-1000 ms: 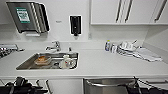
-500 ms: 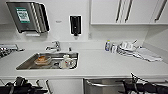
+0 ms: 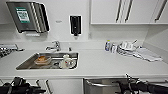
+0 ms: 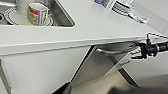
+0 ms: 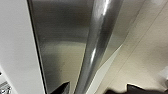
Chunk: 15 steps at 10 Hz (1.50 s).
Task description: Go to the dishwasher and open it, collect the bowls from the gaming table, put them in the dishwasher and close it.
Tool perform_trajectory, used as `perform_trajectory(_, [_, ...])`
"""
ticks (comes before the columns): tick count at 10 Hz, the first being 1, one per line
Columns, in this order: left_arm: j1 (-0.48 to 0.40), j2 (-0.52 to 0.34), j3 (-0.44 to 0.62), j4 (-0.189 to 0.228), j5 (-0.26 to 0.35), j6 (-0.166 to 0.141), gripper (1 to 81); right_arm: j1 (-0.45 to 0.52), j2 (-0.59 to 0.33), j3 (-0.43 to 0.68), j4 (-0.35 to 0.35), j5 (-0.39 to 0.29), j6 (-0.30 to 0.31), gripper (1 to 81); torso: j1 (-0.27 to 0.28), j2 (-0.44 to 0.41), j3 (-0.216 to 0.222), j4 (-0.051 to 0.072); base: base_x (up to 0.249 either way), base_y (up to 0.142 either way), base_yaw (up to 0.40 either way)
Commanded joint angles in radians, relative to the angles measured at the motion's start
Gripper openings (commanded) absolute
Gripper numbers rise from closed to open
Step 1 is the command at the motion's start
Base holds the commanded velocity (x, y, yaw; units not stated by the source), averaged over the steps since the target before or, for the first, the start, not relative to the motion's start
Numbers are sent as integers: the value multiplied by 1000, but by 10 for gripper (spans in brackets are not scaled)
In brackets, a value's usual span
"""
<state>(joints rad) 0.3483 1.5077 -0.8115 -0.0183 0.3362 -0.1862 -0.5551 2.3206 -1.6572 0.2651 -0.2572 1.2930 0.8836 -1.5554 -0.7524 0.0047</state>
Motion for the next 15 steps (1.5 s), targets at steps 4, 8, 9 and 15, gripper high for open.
perform_trajectory(4, [-87, -21, 6, 3, 7, 5, 811, 142, 48, -119, 16, -93, 78, 811, 0, 0, 0, 0, 0, 0, 0])
perform_trajectory(8, [-82, -9, 5, 4, 7, 5, 811, 119, 68, -199, -1, -135, 88, 811, 0, 0, 0, 0, 0, 0, 0])
perform_trajectory(9, [-82, -6, 2, 4, 7, 5, 811, 117, 73, -217, -15, -169, 88, 811, 0, 0, 0, 0, 0, 0, 0])
perform_trajectory(15, [-81, 0, -2, 4, 4, 5, 811, 119, 48, -183, -244, -413, 272, 811, 1, 0, 0, 0, 0, 0, 0])
